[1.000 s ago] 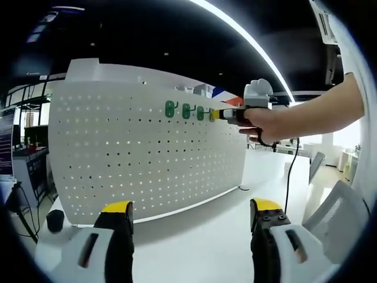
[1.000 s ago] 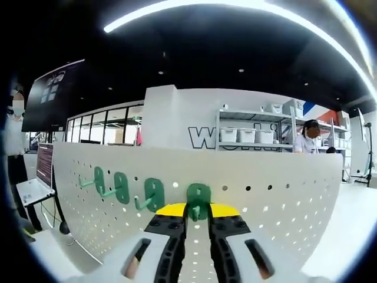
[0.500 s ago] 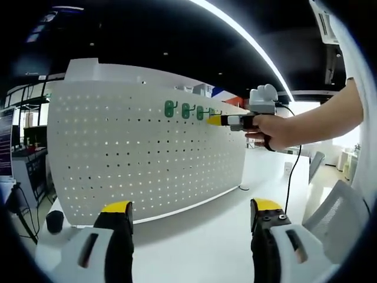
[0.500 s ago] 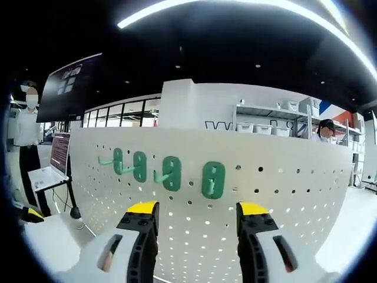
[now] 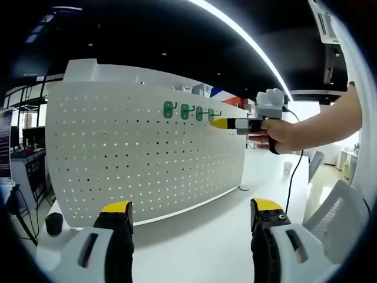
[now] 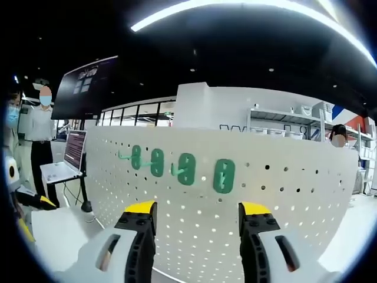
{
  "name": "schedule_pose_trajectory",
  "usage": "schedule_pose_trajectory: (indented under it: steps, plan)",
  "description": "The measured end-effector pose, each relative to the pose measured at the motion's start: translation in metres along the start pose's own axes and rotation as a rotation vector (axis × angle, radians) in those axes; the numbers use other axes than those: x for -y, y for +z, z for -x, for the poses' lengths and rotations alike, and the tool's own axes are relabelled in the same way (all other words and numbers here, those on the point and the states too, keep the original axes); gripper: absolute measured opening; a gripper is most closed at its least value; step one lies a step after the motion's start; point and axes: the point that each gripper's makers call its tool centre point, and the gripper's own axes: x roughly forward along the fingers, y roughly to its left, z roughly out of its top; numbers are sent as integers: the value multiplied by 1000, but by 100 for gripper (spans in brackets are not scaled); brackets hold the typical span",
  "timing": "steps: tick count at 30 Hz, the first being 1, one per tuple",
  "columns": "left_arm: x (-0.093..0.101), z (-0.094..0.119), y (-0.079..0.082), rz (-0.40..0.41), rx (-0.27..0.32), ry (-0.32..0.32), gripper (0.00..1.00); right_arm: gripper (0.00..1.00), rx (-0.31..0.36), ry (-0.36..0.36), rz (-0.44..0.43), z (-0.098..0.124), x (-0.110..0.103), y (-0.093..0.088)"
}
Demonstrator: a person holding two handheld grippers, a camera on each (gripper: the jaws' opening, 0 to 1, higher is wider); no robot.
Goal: Insert the hook assembly into the mounting plate slot until the hook locks in place.
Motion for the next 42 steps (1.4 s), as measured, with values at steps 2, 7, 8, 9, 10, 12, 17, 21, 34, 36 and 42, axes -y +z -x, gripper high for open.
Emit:
schedule_pose_trajectory:
  steps: [2,7,8,9,10,12,17,21,34,36,42]
  plan:
    - [0,-1,1,1,1,-2,84,58,0,11,-4,3,-2,-2]
    - [0,-1,3,-3,3,-2,84,59,-8,29,0,15,-7,-10]
    - [-1,-1,2,-4,1,-1,84,60,-12,32,-1,17,-8,-12]
    - [-1,-1,2,-4,1,0,85,60,-14,33,0,19,-8,-13]
    - [-1,-1,2,-4,1,0,85,60,-15,36,-1,21,-9,-15]
    - [-1,-1,3,-4,3,1,85,62,-16,39,-5,26,-10,-17]
    - [-1,-1,4,-3,3,4,85,64,-10,47,-5,38,-12,-21]
    - [-1,-2,5,-5,5,4,85,67,-11,56,2,48,-13,-24]
    - [1,-2,8,-13,10,3,86,72,-6,65,-24,83,-13,-34]
    - [1,-2,9,-16,11,2,87,73,-4,68,-23,87,-13,-36]
    - [1,0,11,-18,14,1,87,75,-3,76,-31,104,-15,-42]
